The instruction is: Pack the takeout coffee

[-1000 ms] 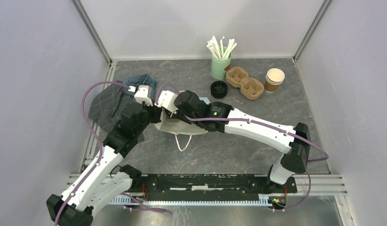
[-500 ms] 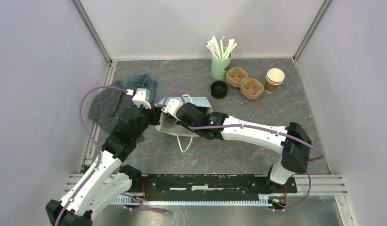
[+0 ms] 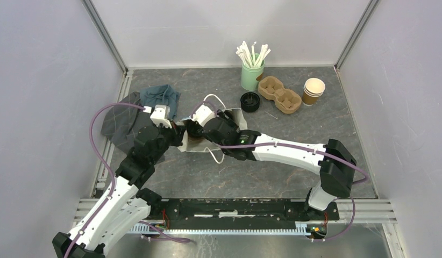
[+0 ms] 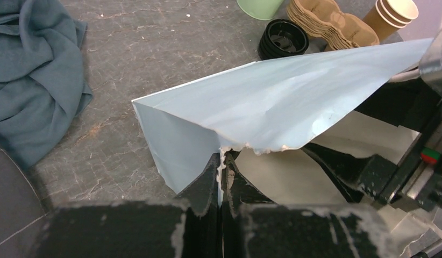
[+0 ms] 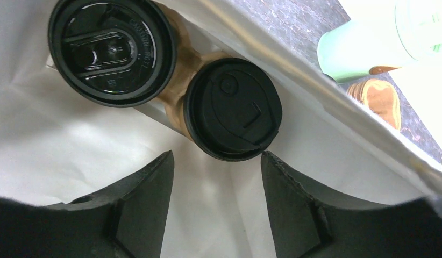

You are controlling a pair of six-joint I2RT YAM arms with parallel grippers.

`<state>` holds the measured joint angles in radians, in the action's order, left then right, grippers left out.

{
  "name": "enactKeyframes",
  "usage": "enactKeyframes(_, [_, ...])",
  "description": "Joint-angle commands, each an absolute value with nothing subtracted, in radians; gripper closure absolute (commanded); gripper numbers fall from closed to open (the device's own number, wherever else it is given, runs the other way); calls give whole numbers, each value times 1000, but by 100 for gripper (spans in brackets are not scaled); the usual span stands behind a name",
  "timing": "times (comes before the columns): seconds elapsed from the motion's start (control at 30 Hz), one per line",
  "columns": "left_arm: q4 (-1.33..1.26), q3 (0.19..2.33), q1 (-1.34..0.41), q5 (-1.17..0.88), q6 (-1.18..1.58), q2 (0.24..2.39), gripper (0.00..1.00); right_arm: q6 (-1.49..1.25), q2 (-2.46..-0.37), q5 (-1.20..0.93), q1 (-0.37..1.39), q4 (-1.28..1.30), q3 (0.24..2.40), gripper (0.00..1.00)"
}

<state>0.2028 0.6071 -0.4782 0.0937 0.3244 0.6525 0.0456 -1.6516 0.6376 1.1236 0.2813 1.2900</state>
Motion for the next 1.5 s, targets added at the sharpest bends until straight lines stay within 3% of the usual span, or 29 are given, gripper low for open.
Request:
enactKeyframes(0.0, [136,597,-479,80,337,624,98,9,-1633,678,1104,180,1264,30])
enactKeyframes(0.23, [140,581,-480,67,336,608,98,45,-1656,639,1075,98,1243,20])
enactKeyframes(0.53, [137,575,-480,58,332,607,98,325,-1630,436,1046,-39,1162,12])
enactKeyframes(0.8, [148,573,-480,56,335,603,98,622,-1581,212,993,-74,1088,17])
enactKeyframes(1.07, [151,570,-480,58,335,603,98,840,-1576,136,947,-3,1097,18])
enactKeyframes(1.3, [152,569,-480,60,334,606,98,911,-1609,37,931,60,1137,16])
enactKeyframes(1.47, [155,573,-480,77,339,607,98,901,-1625,-31,928,148,1171,24])
